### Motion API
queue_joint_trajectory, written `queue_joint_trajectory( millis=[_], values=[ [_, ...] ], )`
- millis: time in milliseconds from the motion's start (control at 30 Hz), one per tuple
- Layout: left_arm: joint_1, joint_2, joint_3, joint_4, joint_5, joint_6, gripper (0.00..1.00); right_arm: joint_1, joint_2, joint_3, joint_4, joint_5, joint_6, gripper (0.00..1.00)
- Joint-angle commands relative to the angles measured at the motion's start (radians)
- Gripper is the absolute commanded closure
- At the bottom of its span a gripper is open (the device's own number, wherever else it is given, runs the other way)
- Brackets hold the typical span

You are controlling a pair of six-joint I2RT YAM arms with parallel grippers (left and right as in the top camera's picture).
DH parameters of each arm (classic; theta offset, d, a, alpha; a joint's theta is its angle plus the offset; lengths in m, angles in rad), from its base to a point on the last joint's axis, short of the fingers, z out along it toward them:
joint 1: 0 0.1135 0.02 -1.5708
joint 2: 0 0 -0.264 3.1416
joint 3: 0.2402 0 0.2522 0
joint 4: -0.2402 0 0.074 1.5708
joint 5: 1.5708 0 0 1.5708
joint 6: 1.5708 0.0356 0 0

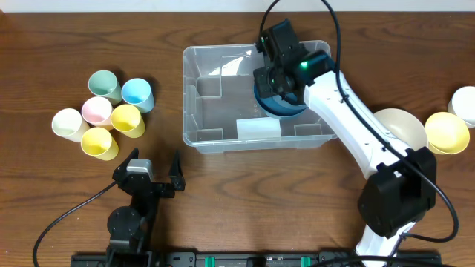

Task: Pack container
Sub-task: 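Carry the second teal bowl and stack it in the bin, then return the right gripper to the cream bowl and grasp its rim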

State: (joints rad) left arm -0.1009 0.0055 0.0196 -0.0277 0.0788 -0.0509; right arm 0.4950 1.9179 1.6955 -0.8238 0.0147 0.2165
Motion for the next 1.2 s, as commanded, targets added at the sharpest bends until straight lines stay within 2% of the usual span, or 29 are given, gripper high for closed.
queue_joint_trajectory(
  millis=[0, 67, 133, 467, 733, 967, 1167],
  values=[
    [0.003, -0.002, -0.016, -0.036, 0.016, 0.006, 0.02, 0.004, -0.001, -0.027, 0.034, -0.003, -0.012, 0.67],
    [0.003, -0.002, -0.016, -0.036, 0.016, 0.006, 0.02, 0.004, -0.001, -0.035, 0.050, -0.021, -0.043, 0.41],
    [0.003, -0.002, -0.016, -0.036, 0.015, 0.006, 0.02, 0.004, -0.001, -0.036, 0.050, -0.020, -0.046, 0.36],
    [0.003, -0.002, -0.016, -0.036, 0.015, 0.006, 0.02, 0.003, -0.049, 0.021, -0.045, -0.049, -0.053, 0.33],
    [0.003, -0.002, -0.016, -0.036, 0.015, 0.006, 0.02, -0.043, -0.216, 0.131, -0.257, 0.002, -0.021, 0.22],
    [0.003, -0.002, -0.016, -0.036, 0.016, 0.006, 0.02, -0.224, -0.357, 0.135, -0.449, 0.102, 0.103, 0.21],
    [0.003, -0.002, -0.016, -0.036, 0.016, 0.006, 0.02, -0.438, -0.353, 0.103, -0.553, 0.116, 0.185, 0.20]
  ],
)
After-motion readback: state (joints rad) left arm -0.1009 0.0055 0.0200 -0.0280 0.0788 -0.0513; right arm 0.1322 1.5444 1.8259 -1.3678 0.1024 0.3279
